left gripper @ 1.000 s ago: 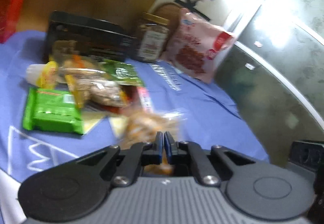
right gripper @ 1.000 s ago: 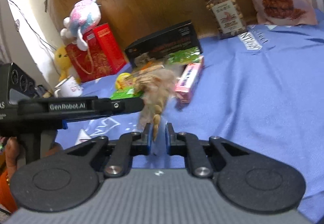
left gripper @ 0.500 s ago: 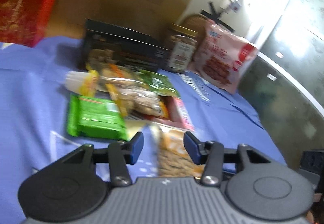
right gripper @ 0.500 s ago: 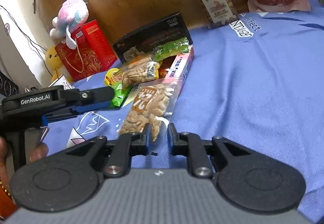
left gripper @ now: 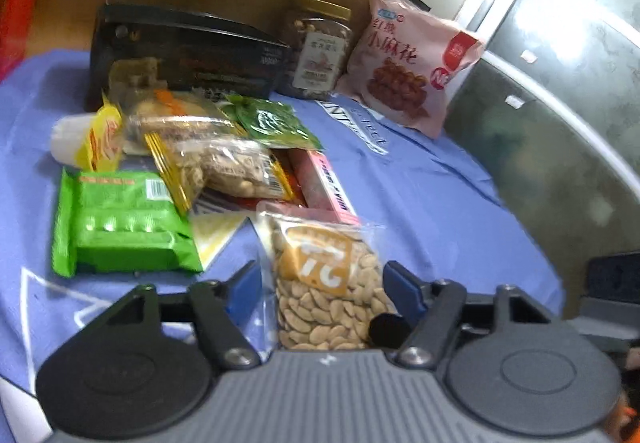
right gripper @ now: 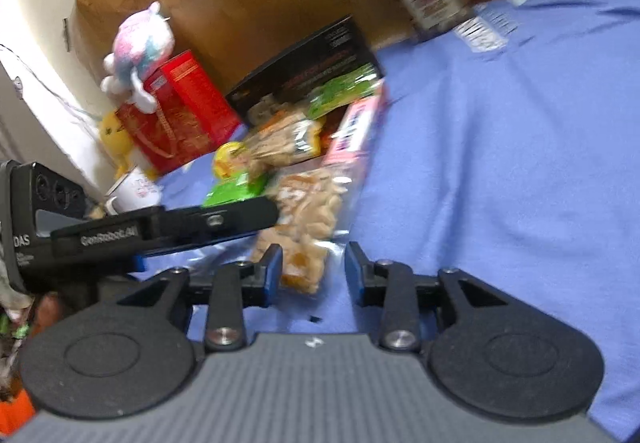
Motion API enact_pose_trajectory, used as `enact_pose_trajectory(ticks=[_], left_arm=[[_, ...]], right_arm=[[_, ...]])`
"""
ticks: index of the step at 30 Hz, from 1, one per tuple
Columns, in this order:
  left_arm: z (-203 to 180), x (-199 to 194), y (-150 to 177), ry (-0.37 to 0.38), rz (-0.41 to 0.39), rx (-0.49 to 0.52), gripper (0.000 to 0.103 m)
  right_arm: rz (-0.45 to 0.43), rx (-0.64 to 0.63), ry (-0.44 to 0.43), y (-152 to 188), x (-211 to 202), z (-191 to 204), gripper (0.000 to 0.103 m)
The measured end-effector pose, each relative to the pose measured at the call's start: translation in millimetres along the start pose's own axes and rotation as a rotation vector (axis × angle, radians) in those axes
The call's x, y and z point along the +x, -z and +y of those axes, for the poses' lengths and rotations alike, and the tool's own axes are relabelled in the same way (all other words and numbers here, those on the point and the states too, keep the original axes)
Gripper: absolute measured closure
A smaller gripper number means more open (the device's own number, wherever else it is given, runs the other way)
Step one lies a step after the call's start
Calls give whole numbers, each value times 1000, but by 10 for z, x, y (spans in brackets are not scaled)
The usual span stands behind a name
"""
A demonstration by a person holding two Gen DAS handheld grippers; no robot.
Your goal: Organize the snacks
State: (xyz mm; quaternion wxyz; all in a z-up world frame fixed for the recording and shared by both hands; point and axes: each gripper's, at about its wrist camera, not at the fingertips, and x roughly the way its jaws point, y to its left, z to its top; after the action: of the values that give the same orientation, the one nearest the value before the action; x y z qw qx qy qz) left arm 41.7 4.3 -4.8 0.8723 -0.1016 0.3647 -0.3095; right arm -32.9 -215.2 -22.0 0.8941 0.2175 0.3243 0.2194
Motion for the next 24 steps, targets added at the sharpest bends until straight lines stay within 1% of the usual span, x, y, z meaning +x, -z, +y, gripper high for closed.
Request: enact_pose_trajectory(ticks=[1, 2, 3, 5, 7, 11, 14, 18, 24], left_arm=[[-16, -1, 5, -40, -6, 8, 63], [3, -13, 5, -51, -10, -3, 69], [41, -39, 8, -45, -16, -31, 71], [101, -124, 15, -41, -39, -80, 79], [95, -205, 37, -45, -64, -97, 81], [-20, -321, 38, -67, -107, -72, 82], [-65, -392, 6, -55, -128, -72, 82], [-116, -427, -1, -56, -143, -68, 82], [-128, -418, 35, -63, -133, -78, 82]], right_arm=[[3, -28, 16, 2, 8, 50, 78], [-2, -43, 16, 10, -4, 86, 80], [-6, -43, 7, 20, -19, 90, 81], [-22, -42, -7, 41, -56, 91, 82], [-44, -53, -8, 51, -91, 115, 83], [-71, -104, 3, 38, -154, 223, 83], [-103, -128, 9, 38, -217, 266, 83], [-122, -121, 6, 33, -255, 252, 83], [-117, -114, -1, 48, -265, 236, 83]])
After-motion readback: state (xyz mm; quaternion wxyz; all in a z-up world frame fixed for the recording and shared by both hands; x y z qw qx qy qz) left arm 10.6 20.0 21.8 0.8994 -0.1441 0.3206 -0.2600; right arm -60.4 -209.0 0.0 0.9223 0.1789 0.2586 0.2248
